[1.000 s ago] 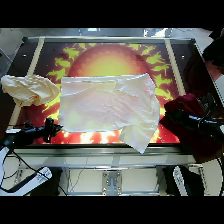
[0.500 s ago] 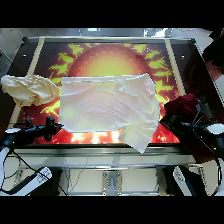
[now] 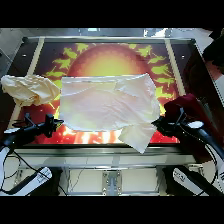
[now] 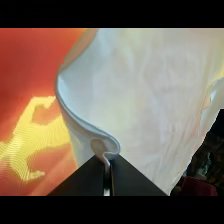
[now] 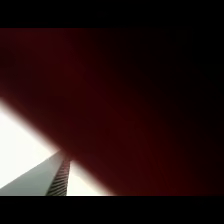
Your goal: Fold the shirts.
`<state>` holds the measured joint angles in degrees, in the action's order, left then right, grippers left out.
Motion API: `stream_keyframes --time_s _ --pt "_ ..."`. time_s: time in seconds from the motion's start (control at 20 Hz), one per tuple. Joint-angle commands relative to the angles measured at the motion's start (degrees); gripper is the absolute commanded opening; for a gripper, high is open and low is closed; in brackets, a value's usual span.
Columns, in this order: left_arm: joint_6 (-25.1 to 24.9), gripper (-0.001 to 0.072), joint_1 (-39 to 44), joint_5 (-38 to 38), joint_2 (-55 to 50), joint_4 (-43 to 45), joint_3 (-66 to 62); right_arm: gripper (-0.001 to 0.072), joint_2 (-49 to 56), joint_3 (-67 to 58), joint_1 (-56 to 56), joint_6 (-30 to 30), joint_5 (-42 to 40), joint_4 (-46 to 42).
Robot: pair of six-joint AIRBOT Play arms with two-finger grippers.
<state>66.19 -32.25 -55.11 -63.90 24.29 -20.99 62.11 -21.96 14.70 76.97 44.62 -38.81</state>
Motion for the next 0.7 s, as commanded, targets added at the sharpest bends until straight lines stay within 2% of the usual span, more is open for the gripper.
stream_keyframes --time_s 0.0,0.05,0.15,0.25,0.35,0.45,0.55,0.65 --pt "-2.32 0.0014 0.02 0.04 0.04 -0.96 -0.04 0.0115 3.13 -0.35 -5.60 -1.51 -7.85 4.81" --pt "-3.43 0.0013 0.02 0.02 0.09 -0.92 -0.04 0.0012 2.78 -1.20 -5.57 -1.60 -7.50 4.96" --pt "-4.39 0.0012 -0.02 -0.90 1.88 -0.52 -0.28 0.0011 0.57 -4.37 -5.57 -3.69 -2.93 4.15" --pt "-5.57 0.0011 -0.28 -2.62 6.86 3.52 -2.54 0.0010 -3.91 -8.85 -5.57 -4.24 4.37 2.64" --pt "-5.35 0.0012 -1.40 -5.35 15.50 10.78 -7.39 0.0010 -11.34 -15.19 -5.57 -4.20 13.51 0.57" --pt "-4.70 0.0012 -3.63 -7.10 25.33 13.20 -13.42 0.0011 -19.76 -22.53 -5.57 -3.48 20.81 -0.22" --pt "-4.74 0.0012 -6.40 -6.80 33.40 13.33 -21.11 0.0010 -28.30 -31.39 -5.57 0.46 24.22 -3.50" --pt "-4.37 0.0011 -7.74 -6.80 36.85 16.76 -31.63 0.0010 -35.28 -41.75 -5.51 2.82 23.91 -9.35"
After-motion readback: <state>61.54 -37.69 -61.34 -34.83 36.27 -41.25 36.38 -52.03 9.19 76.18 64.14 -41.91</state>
